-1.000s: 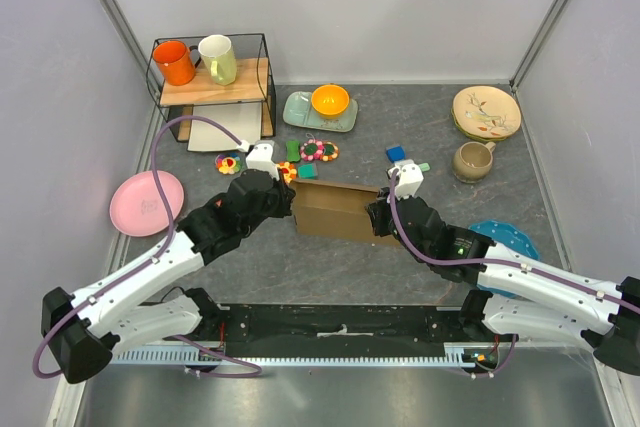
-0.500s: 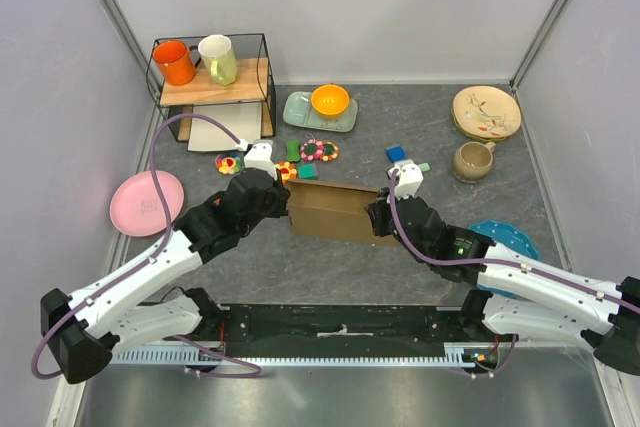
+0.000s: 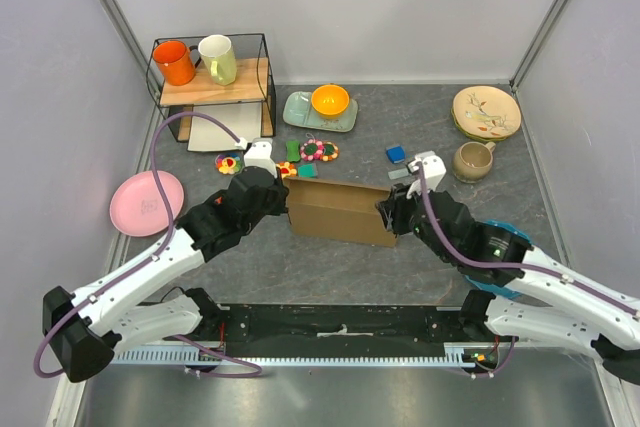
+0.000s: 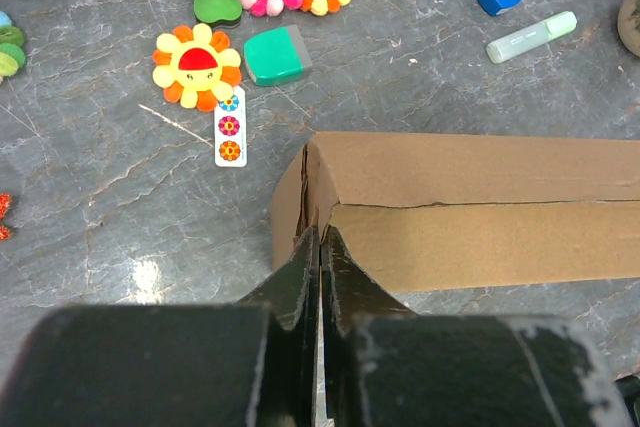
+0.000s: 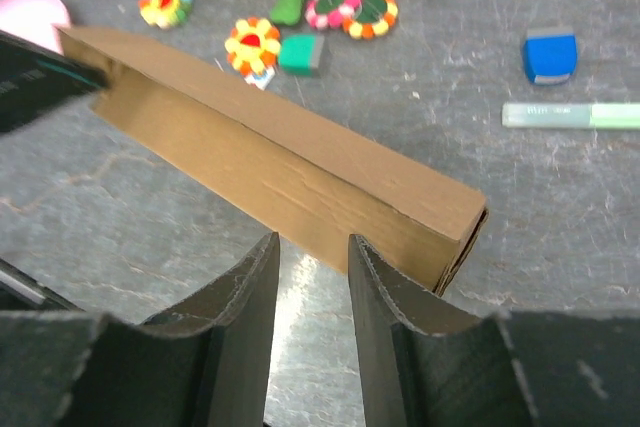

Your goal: Fold the paper box

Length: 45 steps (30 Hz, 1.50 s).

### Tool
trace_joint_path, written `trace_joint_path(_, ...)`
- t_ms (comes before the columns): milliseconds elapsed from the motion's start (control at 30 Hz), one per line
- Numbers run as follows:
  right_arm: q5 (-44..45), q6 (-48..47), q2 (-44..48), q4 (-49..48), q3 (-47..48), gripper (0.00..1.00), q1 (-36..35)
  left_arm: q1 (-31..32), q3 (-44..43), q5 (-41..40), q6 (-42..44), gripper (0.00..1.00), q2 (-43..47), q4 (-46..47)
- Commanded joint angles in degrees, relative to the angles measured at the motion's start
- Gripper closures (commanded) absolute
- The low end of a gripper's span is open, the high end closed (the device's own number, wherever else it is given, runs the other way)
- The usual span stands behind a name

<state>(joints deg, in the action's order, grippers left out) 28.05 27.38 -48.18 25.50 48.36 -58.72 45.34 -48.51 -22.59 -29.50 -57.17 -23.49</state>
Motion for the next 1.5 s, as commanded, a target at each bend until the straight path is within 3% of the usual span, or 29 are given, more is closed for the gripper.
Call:
trace_joint_path(0,0.3,-1.7,2.8,-0.8,4.5,0.59,0.0,-0.4,1.9,-1.2,2.2,0.98,-2.5,-7.5)
trace_joint_path(333,1.8,-2.0,-7.4,-3.8,1.6,0.64,0.0,-0.1,2.7,0.3,1.0,0.98,-2.5,-6.3)
trace_joint_path(533,1.1,1.6,-4.0,-5.4,-4.9,0.67,0.0,0.0,3.1,0.8,1.7,0.98,-1.5,-5.8)
trace_joint_path(767,-1.0,-2.3,-3.1,-8.2,6.1,0.63,0.0,0.1,3.2,0.8,1.6,0.98,-1.5,-5.5)
trace_joint_path(1000,4.1,-6.2,-15.6,-10.6,13.0,0.61,0.1,0.4,4.0,1.6,0.5,0.98,-1.4,-3.9)
trace_joint_path(1200,1.3,-4.3,-24.9,-12.2,10.4,0.62,0.1,0.8,5.1,3.9,0.7,0.98,-0.9,-2.4)
trace_joint_path(1300,-0.5,-2.5,-24.6,-13.9,5.9,0.62,0.0,0.8,5.1,7.9,3.2,0.98,-0.2,-1.5)
trace_joint_path(1467,1.1,-1.2,-23.8,-14.7,1.4,0.62,0.0,0.6,2.0,9.3,5.5,0.74,3.3,-4.9)
